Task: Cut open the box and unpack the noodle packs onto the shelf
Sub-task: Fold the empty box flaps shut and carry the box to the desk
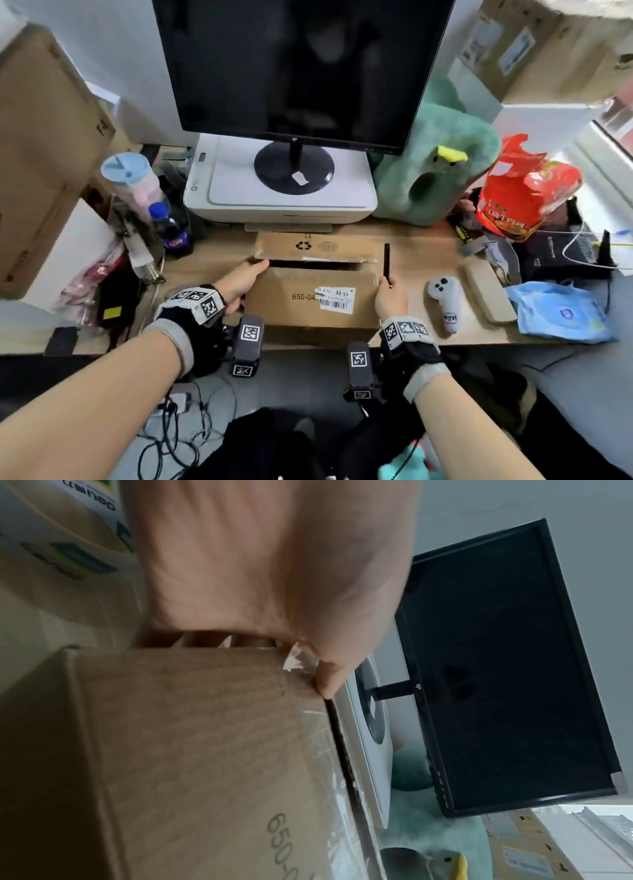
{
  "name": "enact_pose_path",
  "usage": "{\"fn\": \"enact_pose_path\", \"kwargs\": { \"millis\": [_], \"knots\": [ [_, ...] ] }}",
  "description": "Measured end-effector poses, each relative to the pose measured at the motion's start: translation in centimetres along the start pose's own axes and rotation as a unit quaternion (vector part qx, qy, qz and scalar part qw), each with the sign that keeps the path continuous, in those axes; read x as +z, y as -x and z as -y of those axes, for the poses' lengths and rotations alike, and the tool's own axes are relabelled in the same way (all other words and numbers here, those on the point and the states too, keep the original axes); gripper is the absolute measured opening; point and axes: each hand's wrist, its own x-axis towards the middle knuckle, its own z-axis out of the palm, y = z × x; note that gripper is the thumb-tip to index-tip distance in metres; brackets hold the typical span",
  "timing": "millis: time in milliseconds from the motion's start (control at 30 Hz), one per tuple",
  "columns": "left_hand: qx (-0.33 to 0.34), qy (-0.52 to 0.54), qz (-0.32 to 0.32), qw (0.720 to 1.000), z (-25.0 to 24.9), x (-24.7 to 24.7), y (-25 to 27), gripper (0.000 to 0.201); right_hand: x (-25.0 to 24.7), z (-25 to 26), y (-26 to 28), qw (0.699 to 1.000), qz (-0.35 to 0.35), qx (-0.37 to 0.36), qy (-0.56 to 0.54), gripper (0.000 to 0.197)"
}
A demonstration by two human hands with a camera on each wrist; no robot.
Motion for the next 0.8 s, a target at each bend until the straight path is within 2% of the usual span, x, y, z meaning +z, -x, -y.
{"fn": "enact_pose_path", "kwargs": {
  "millis": [33,133,300,400,467,533,667,800],
  "knots": [
    [-0.001,-0.009,-0.002,1.000,-0.3,-0.1,-0.4,0.044,0.3,0.1,-0.6,1.000,0.006,0.006,0.001,0.039],
    [0.000,-0.027,-0.021,0.999,-0.5,-0.8,-2.7,0.073,1.2,0.5,-2.2,1.000,0.007,0.011,0.003,0.038],
    [0.002,-0.082,-0.046,0.996,-1.6,-0.9,-4.0,0.047,3.1,0.8,-3.8,1.000,-0.001,0.001,-0.012,0.035],
    [-0.011,-0.111,-0.063,0.992,-0.8,-1.8,-4.8,0.050,4.1,0.3,-4.6,0.999,0.017,0.007,-0.045,0.029],
    [-0.025,-0.110,-0.032,0.993,-0.5,-2.5,-5.1,0.049,4.1,-0.8,-5.6,0.992,0.034,0.049,-0.109,0.021],
    [-0.024,-0.112,-0.001,0.993,-0.6,-3.1,-5.5,0.039,3.7,-2.3,-6.6,0.981,0.044,0.109,-0.152,0.018],
    [-0.016,-0.090,0.005,0.996,-1.0,-3.3,-5.8,0.028,2.5,-5.3,-8.6,0.986,0.054,0.155,-0.008,0.028],
    [-0.016,-0.081,0.001,0.997,-1.1,-3.4,-5.8,0.027,2.2,-6.2,-9.1,0.981,0.091,0.156,0.063,0.033]
  ]
}}
